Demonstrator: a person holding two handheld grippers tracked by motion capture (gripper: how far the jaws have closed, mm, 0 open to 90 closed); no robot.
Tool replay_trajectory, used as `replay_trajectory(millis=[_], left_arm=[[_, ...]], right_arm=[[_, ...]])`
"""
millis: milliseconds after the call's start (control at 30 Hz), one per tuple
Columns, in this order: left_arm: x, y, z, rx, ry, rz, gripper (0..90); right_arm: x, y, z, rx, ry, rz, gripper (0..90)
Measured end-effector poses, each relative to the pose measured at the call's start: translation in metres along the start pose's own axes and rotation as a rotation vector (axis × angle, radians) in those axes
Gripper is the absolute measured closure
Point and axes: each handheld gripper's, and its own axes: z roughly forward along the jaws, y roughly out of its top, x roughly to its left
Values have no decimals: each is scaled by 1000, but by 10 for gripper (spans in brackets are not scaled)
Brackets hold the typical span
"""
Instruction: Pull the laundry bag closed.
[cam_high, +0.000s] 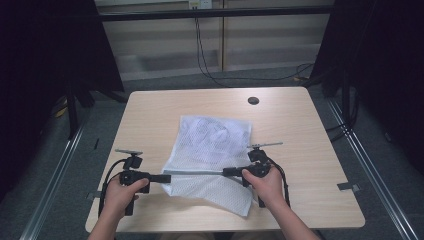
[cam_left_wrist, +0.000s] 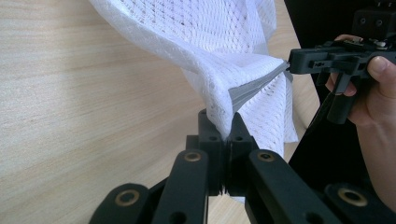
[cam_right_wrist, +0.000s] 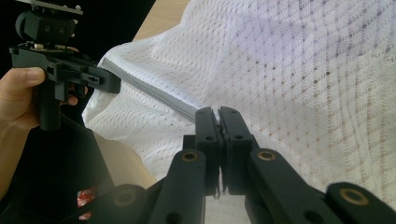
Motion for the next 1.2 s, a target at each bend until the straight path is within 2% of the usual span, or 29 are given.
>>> replay_trajectory(millis=[167,233,267,400,500,867,933,1000,1067,1100,1200], left_arm=[[-1,0,1,-3,-2,-2,886],[0,0,0,-1,11,7,886],[-1,0,0,-7,7,-9,886],[1,-1,-2,-2,-1,-6,886],[0,-1,-1,-1,6,4,886],[0,-1,-1,2,5,-2,886],[2,-1,-1,-2,15,-9,886],[2,-1,-1,-3,-3,-17,886],[2,-1,0,-2,15,7,886],[1,-1,0,9,7,1,886],[1,-1,0,-1,9,-8,886]], right_arm=[[0,0,-1,1,-2,4,874],[0,0,-1,0,-2,7,874],[0,0,-2,5,-13,1,874],[-4,-1,-6,-5,-13,10,874],[-5,-1,-7,-4,-21,0,874],[-5,-2,-8,1,-12,5,874],[-7,-3,-9,6,-27,-1,874],[-10,-4,-11,5,-21,10,873],[-10,-4,-12,-2,-20,12,874],[-11,-4,-12,0,-23,10,874],[-11,-4,-13,0,-22,13,873]])
